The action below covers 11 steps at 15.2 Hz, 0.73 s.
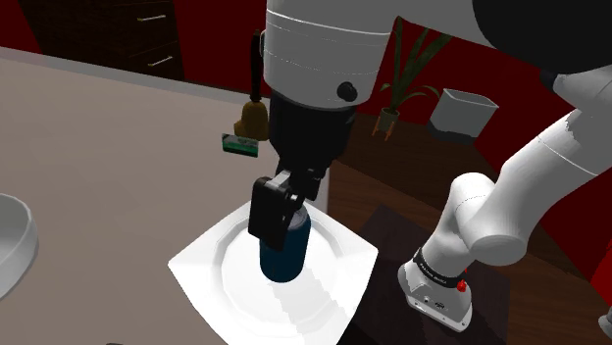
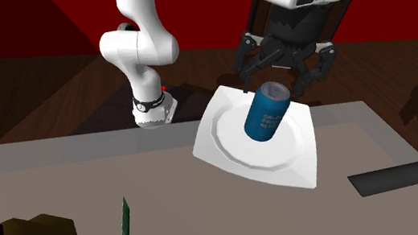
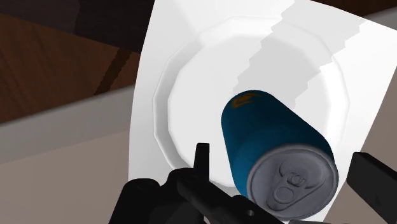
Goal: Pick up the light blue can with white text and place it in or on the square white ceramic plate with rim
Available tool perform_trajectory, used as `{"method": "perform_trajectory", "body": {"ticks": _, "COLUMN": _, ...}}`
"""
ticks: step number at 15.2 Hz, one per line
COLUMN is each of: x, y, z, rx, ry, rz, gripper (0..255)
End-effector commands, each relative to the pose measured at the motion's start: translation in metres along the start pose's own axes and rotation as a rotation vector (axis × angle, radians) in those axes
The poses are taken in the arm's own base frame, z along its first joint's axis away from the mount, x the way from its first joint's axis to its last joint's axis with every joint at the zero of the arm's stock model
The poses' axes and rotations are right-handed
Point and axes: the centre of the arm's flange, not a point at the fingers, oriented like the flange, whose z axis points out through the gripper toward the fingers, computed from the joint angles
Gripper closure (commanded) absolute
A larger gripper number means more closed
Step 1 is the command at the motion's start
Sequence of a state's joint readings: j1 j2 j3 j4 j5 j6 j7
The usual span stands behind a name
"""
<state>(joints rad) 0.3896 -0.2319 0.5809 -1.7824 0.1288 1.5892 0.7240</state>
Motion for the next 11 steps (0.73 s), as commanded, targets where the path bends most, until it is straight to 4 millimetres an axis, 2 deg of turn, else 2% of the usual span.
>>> {"method": "perform_trajectory", "body": {"ticks": 1, "x": 0.000, "y": 0.000, "z": 0.000, "rx": 0.000, "ry": 0.000, "rz": 0.000, "gripper": 0}}
{"method": "perform_trajectory", "body": {"ticks": 5, "x": 0.000, "y": 0.000, "z": -0.050, "rx": 0.000, "ry": 0.000, "rz": 0.000, "gripper": 0}}
{"method": "perform_trajectory", "body": {"ticks": 11, "x": 0.000, "y": 0.000, "z": -0.050, "rx": 0.000, "ry": 0.000, "rz": 0.000, "gripper": 0}}
